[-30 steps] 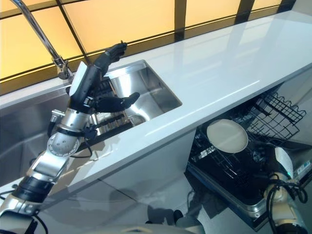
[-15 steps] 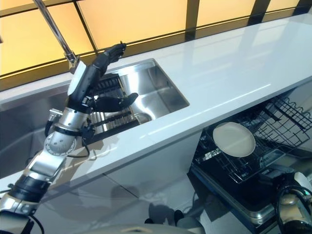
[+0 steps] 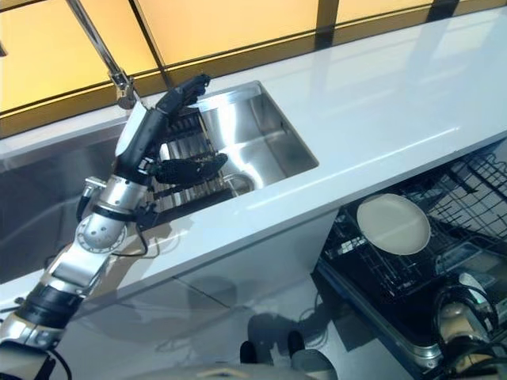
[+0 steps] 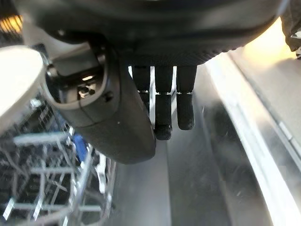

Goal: Pick up plates and place into dishwasher.

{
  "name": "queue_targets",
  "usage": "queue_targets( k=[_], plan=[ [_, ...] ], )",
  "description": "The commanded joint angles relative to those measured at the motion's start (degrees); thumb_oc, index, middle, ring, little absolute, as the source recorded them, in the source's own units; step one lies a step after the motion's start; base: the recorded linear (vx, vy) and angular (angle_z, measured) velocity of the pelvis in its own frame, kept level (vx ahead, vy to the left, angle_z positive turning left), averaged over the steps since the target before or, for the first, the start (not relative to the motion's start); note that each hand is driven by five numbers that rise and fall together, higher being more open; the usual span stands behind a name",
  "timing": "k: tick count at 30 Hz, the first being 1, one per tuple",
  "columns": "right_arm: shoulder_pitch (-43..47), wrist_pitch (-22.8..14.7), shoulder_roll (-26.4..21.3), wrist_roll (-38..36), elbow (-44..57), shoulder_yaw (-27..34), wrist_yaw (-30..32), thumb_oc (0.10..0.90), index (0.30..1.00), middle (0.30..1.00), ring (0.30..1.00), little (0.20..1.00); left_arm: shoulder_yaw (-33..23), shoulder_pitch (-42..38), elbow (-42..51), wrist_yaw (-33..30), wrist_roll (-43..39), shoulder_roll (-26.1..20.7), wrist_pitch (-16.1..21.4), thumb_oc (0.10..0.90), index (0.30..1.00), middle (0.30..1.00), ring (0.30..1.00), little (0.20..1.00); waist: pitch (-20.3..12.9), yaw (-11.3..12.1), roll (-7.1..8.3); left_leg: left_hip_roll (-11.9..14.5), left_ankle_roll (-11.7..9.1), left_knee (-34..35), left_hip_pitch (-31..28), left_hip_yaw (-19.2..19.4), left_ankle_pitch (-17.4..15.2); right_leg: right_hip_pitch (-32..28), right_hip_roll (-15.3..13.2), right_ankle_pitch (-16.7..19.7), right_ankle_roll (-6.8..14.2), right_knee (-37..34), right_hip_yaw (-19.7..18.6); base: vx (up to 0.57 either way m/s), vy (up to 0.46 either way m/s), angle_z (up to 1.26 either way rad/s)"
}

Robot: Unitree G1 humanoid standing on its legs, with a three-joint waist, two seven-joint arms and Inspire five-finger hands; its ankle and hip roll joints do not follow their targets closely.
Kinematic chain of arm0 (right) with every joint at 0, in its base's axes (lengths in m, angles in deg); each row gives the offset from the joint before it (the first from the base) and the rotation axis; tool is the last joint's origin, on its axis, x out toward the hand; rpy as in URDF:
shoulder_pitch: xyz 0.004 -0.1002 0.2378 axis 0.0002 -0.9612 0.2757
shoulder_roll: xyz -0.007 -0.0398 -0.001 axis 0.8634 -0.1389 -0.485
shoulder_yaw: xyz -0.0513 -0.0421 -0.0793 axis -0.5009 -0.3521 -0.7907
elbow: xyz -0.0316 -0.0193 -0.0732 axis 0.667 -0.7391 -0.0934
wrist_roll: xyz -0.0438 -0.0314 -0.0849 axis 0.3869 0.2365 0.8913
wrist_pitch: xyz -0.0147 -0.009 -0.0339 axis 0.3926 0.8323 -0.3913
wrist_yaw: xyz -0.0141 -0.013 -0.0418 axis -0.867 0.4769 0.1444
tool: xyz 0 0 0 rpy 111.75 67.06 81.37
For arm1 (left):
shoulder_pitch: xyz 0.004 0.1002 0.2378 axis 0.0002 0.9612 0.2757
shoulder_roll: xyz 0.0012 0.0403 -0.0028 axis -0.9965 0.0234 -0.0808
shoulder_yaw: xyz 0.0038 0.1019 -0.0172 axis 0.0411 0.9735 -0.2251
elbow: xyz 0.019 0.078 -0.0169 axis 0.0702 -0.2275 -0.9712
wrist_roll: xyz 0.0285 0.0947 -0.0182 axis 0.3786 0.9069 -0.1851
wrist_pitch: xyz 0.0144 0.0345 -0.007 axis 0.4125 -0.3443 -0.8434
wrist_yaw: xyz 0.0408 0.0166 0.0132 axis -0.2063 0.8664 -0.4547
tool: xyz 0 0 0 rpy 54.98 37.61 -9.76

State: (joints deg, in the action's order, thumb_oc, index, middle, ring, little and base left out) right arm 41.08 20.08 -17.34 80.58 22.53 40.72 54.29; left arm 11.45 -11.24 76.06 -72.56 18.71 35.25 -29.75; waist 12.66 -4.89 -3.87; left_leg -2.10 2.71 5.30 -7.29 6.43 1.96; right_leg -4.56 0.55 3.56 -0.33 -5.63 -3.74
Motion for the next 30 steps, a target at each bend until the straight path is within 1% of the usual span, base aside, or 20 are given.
queue_targets(
  k=[1, 4, 6, 11, 12, 14, 15, 16, 18, 21, 23, 24, 25, 27, 28, 30],
  plan=[
    [8.85, -2.36, -2.26, 0.61, -6.35, -2.34, 0.87, 0.100, 0.300, 0.300, 0.300, 0.200, 1.35, -12.42, 2.14, -5.20, -1.78, -2.41, 3.05, 0.800, 0.900, 0.900, 0.900, 0.900, 1.75, 0.95, -1.07, -1.46, 1.02, -0.30, 0.54, -2.46, -7.05, -0.79, 1.46, -4.21, 1.33, 0.63, 3.29, -0.05, -0.034, 0.06],
    [10.97, -3.06, -1.23, 0.72, -10.40, -3.94, 0.15, 0.100, 0.300, 0.300, 0.300, 0.200, 1.61, -13.52, 2.43, -6.11, -1.64, -2.41, 2.86, 0.800, 0.900, 0.900, 0.900, 0.900, 2.68, 1.51, -2.33, -1.76, 0.99, -0.30, 0.97, -2.86, -6.92, -0.45, 1.07, -4.30, 1.22, 0.63, 3.71, -0.05, -0.035, 0.12],
    [11.96, -2.04, -0.38, 1.47, -12.27, -5.33, -1.04, 0.100, 0.300, 0.300, 0.300, 0.200, 1.72, -14.21, 2.62, -7.11, -1.59, -2.61, 3.08, 0.800, 0.900, 0.900, 0.900, 0.900, 3.51, 1.83, -3.40, -1.98, 0.90, -0.30, 1.55, -3.16, -6.70, 0.07, 0.82, -4.30, 1.10, 0.63, 4.03, -0.06, -0.029, 0.09],
    [12.39, -0.99, 1.03, 0.89, -14.47, -6.96, -3.20, 0.100, 0.300, 0.300, 0.300, 0.200, 1.66, -14.46, 3.62, -8.15, -1.20, -2.55, 2.90, 0.800, 0.900, 0.900, 0.900, 0.900, 4.55, 2.13, -4.57, -2.13, 0.82, -0.30, 2.03, -3.44, -6.49, 0.47, 0.54, -4.39, 0.89, 0.63, 4.34, -0.03, -0.025, 0.05],
    [12.72, -0.71, 1.89, -0.47, -15.64, -7.70, -4.23, 0.100, 0.300, 0.300, 0.300, 0.200, 1.72, -14.74, 3.93, -8.12, -0.99, -2.27, 2.88, 0.800, 0.900, 0.900, 0.900, 0.900, 4.92, 2.40, -5.06, -2.20, 0.75, -0.30, 2.17, -3.64, -6.34, 0.54, 0.39, -4.42, 0.77, 0.63, 4.61, -0.03, -0.045, 0.06],
    [13.05, -2.54, 2.88, -3.48, -16.89, -8.28, -3.52, 0.100, 0.300, 0.300, 0.300, 0.200, 1.94, -15.26, 4.17, -7.93, -0.88, -1.95, 2.58, 0.800, 0.900, 0.900, 0.900, 0.900, 5.27, 2.66, -5.61, -2.25, 0.66, -0.30, 2.15, -3.93, -6.23, 0.43, 0.19, -4.44, 0.68, 0.63, 4.92, -0.02, -0.038, 0.09],
    [13.32, -2.71, 3.02, -4.06, -16.76, -8.18, -3.28, 0.100, 0.300, 0.300, 0.300, 0.200, 2.00, -15.49, 4.20, -7.91, -1.03, -2.02, 2.46, 0.800, 0.900, 0.900, 0.900, 0.900, 5.35, 2.69, -5.73, -2.28, 0.67, -0.30, 2.13, -4.03, -6.22, 0.40, 0.14, -4.44, 0.65, 0.63, 5.00, -0.02, -0.022, 0.15],
    [14.85, -4.66, 3.57, -6.81, -15.77, -7.82, -1.02, 0.100, 0.300, 0.300, 0.300, 0.200, 2.48, -16.46, 3.70, -8.03, -1.28, -2.15, 2.54, 0.800, 0.900, 0.900, 0.900, 0.900, 5.64, 2.83, -6.19, -2.43, 0.68, -0.30, 2.13, -4.48, -6.23, 0.33, 0.02, -4.49, 0.47, 0.63, 5.26, -0.03, -0.021, 0.16],
    [16.51, -7.01, 4.13, -8.09, -13.84, -7.81, 1.68, 0.100, 0.300, 0.300, 0.300, 0.200, 2.77, -17.10, 3.16, -8.20, -1.31, -2.17, 2.97, 0.800, 0.900, 0.900, 0.900, 0.900, 5.88, 2.91, -6.52, -2.58, 0.64, -0.30, 2.28, -4.93, -6.21, 0.44, -0.01, -4.47, 0.33, 0.63, 5.40, -0.04, -0.014, 0.16],
    [20.40, -8.77, 4.54, -8.89, -9.84, -8.87, 5.89, 0.100, 0.300, 0.300, 0.300, 0.200, 3.69, -17.90, 1.96, -9.15, -0.26, -1.50, 3.72, 0.800, 0.900, 0.900, 0.900, 0.900, 6.08, 2.86, -6.65, -2.77, 0.60, -0.30, 2.45, -5.41, -6.15, 0.58, 0.05, -4.37, 0.10, 0.63, 5.26, -0.02, 0.002, 0.06],
    [21.78, -8.91, 4.43, -8.68, -8.82, -9.23, 6.44, 0.100, 0.300, 0.300, 0.300, 0.200, 3.88, -18.12, 1.67, -9.30, 0.04, -1.26, 3.66, 0.800, 0.900, 0.900, 0.900, 0.900, 6.02, 2.85, -6.55, -2.82, 0.62, -0.30, 2.42, -5.54, -6.18, 0.58, 0.12, -4.33, 0.04, 0.63, 5.13, 0.00, 0.000, 0.00],
    [22.27, -8.73, 4.42, -8.49, -8.48, -9.37, 6.53, 0.100, 0.300, 0.300, 0.300, 0.200, 3.92, -18.14, 1.60, -9.33, 0.16, -1.14, 3.63, 0.800, 0.900, 0.900, 0.900, 0.900, 5.97, 2.86, -6.52, -2.84, 0.63, -0.30, 2.40, -5.58, -6.19, 0.55, 0.13, -4.34, 0.03, 0.63, 5.11, 0.02, 0.012, -0.04],
    [25.30, -7.74, 3.99, -8.31, -6.44, -10.60, 7.23, 0.100, 0.300, 0.300, 0.300, 0.200, 4.38, -18.26, 1.17, -9.81, 0.94, -0.39, 3.19, 0.800, 0.900, 0.900, 0.900, 0.900, 5.64, 2.93, -6.26, -2.91, 0.63, -0.30, 2.22, -5.70, -6.24, 0.35, 0.23, -4.40, -0.08, 0.63, 5.02, 0.03, 0.018, -0.05],
    [27.01, -7.63, 3.37, -7.79, -5.27, -11.28, 7.50, 0.100, 0.300, 0.300, 0.300, 0.200, 4.65, -18.43, 0.68, -10.23, 1.09, -0.17, 2.84, 0.800, 0.900, 0.900, 0.900, 0.900, 5.34, 2.89, -6.01, -2.90, 0.60, -0.30, 2.07, -5.64, -6.33, 0.16, 0.27, -4.47, -0.08, 0.63, 4.99, 0.04, 0.021, -0.03],
    [28.18, -6.79, 2.62, -6.95, -3.85, -11.49, 6.88, 0.100, 0.300, 0.300, 0.300, 0.200, 4.42, -18.33, 0.25, -10.15, 1.39, -0.07, 2.67, 0.800, 0.900, 0.900, 0.900, 0.900, 5.11, 2.86, -5.58, -2.90, 0.63, -0.30, 1.87, -5.64, -6.39, -0.06, 0.38, -4.49, -0.13, 0.63, 4.90, 0.05, 0.014, -0.01],
    [30.17, -6.27, 1.42, -6.07, -3.82, -11.91, 6.31, 0.100, 0.300, 0.300, 0.300, 0.200, 4.40, -18.35, -0.67, -10.08, 1.64, 0.13, 2.69, 0.800, 0.900, 0.900, 0.900, 0.900, 4.55, 2.99, -5.06, -2.89, 0.59, -0.30, 1.71, -5.64, -6.43, -0.26, 0.52, -4.57, -0.20, 0.63, 4.89, 0.05, 0.007, 0.00]
  ],
)
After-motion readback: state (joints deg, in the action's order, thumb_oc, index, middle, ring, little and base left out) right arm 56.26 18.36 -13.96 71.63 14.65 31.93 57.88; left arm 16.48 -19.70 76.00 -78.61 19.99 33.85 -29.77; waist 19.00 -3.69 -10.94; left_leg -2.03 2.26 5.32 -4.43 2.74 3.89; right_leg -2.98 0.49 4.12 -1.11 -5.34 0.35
